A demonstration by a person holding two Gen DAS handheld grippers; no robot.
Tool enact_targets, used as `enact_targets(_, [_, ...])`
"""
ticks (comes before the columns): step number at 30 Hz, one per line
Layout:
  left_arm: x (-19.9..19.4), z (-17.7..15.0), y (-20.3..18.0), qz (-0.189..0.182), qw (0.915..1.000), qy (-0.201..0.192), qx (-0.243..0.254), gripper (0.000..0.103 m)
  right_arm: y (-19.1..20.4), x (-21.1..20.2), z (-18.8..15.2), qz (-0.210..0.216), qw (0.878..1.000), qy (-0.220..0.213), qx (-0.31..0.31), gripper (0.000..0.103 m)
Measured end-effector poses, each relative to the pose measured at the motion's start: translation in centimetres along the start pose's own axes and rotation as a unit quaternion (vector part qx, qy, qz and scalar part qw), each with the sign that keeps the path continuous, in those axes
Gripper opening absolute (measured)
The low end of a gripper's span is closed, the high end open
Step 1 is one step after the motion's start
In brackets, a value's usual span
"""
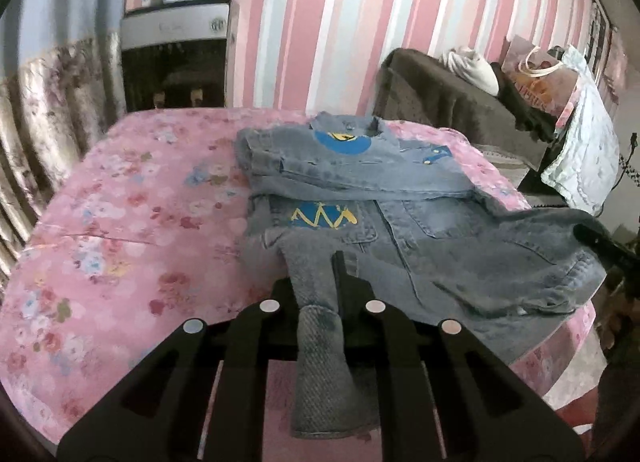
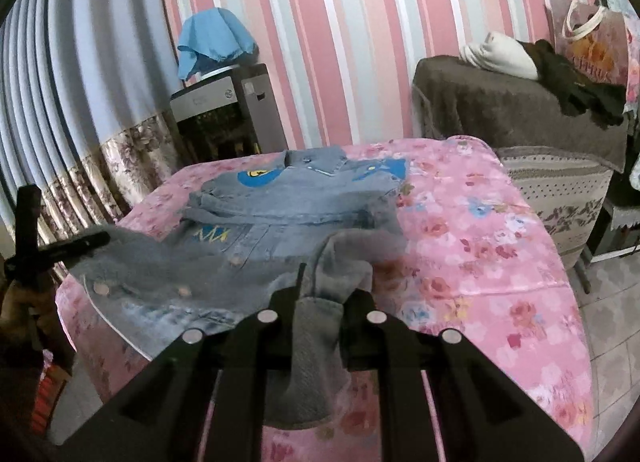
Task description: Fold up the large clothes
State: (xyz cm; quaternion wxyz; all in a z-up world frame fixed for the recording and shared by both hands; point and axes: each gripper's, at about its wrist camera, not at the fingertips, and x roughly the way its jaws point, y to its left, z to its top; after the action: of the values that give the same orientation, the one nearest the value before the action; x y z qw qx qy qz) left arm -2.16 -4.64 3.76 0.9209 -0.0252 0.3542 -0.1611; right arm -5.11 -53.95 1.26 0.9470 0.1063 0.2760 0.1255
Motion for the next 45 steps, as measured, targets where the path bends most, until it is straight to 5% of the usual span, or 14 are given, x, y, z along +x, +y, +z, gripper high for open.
enact_targets(6, [3.8,5.4,0.9,-0.016,0.9999,0.004,-0.002,0.012,-0.7,3.9,6.2,0.004,1.0,-0.016,0.009,0.012])
enact_targets(14, [16.3,22.0,2.8,0.035,0.9994,0.007,-0.004,0.014,-3.3,19.6,21.0,-0.055,0.998,0.017,-0.007,0.012])
enact_targets(16, [20.9,25.4,3.9,0.048,0.9983,0.031,-0.009,0.021,-5.2,25.0,23.1,-0.073,0.996,0.041,0.014,0.016])
enact_targets(17, [23.3,26.6,4.6,0.05,0.9975,0.047,-0.018,0.03,-5.9,26.9,23.4,-0.074,0.995,0.057,0.026,0.027])
enact_targets(18, [25.5,27.3,5.6,0.044,0.996,0.067,-0.039,0.068,-6.9,29.2,23.4,-0.075,0.993,0.079,0.046,0.046])
enact_targets(20, [29.1,27.5,8.0,0.057,0.9879,0.109,-0.094,0.098,-8.1,31.6,22.9,-0.1,0.988,0.09,0.069,0.071])
enact_targets(21, [29.6,27.5,8.9,0.064,0.9861,0.11,-0.108,0.098,-8.3,31.8,22.7,-0.098,0.989,0.084,0.072,0.079])
enact_targets(26, [27.3,26.1,10.2,0.066,0.9914,0.073,-0.086,0.1,-7.8,29.9,22.1,-0.082,0.995,0.044,0.046,0.082])
enact_targets(31, [25.3,23.0,4.9,0.049,0.9962,0.068,0.026,0.1,-4.0,29.4,20.2,-0.043,0.995,0.085,-0.014,0.085])
enact_targets(35, [27.5,21.6,1.0,0.033,0.993,0.101,0.052,0.1,-0.6,31.2,18.0,-0.004,0.993,0.113,-0.016,0.089])
enact_targets(39, [30.6,21.5,1.2,0.077,0.99,0.114,0.032,0.1,1.6,34.6,16.6,-0.016,0.99,0.135,-0.05,0.093])
enact_targets(41, [32.8,21.5,3.2,0.116,0.9843,0.133,-0.001,0.1,0.7,37.3,15.7,-0.063,0.983,0.161,-0.059,0.093])
enact_targets(45, [35.0,20.4,7.0,0.155,0.9755,0.147,-0.051,0.099,-3.7,39.5,15.8,-0.076,0.979,0.19,0.02,0.094])
